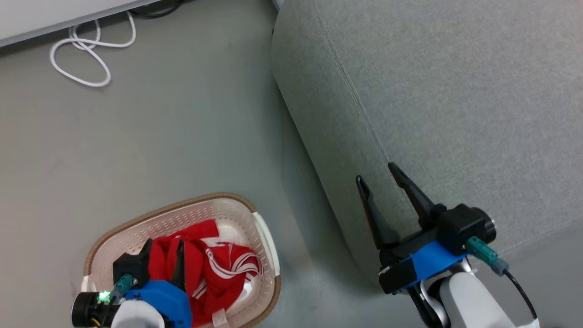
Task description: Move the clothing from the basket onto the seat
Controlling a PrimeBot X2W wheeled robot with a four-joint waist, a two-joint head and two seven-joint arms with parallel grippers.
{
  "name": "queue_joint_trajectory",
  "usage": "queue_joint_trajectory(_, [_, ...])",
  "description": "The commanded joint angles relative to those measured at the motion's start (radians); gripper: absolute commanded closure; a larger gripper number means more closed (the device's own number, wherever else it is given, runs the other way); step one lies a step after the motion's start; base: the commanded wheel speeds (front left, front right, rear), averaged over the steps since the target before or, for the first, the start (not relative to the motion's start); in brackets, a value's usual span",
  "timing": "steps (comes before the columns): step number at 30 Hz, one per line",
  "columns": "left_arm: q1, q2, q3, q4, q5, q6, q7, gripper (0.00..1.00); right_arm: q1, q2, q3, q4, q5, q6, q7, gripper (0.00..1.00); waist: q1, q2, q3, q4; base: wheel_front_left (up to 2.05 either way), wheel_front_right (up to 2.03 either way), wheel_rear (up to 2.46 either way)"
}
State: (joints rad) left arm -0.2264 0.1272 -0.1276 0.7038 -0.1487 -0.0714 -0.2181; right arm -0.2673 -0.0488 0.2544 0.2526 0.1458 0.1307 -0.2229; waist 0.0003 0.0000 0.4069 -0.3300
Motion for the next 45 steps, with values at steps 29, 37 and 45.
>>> queue_joint_trajectory(29, [-0.364, 0.074, 0.041, 0.440, -0.092, 0.027, 0.231, 0.32, -0.139, -0.002, 0.121, -0.057, 0.112, 0.000, -0.043, 0.00, -0.0003, 0.0000, 0.340, -0.115, 0.00, 0.00, 0.00])
queue_joint_trajectory(37, [-0.392, 0.057, 0.024, 0.466, -0.099, 0.006, 0.202, 1.00, -0.141, -0.002, 0.121, -0.050, 0.107, 0.000, -0.044, 0.00, -0.0003, 0.0000, 0.326, -0.099, 0.00, 0.00, 0.00])
queue_joint_trajectory(45, [-0.381, 0.022, 0.011, 0.499, -0.112, 0.002, 0.160, 1.00, -0.134, -0.002, 0.116, -0.031, 0.093, 0.000, -0.044, 0.00, -0.0003, 0.0000, 0.257, -0.070, 0.00, 0.00, 0.00])
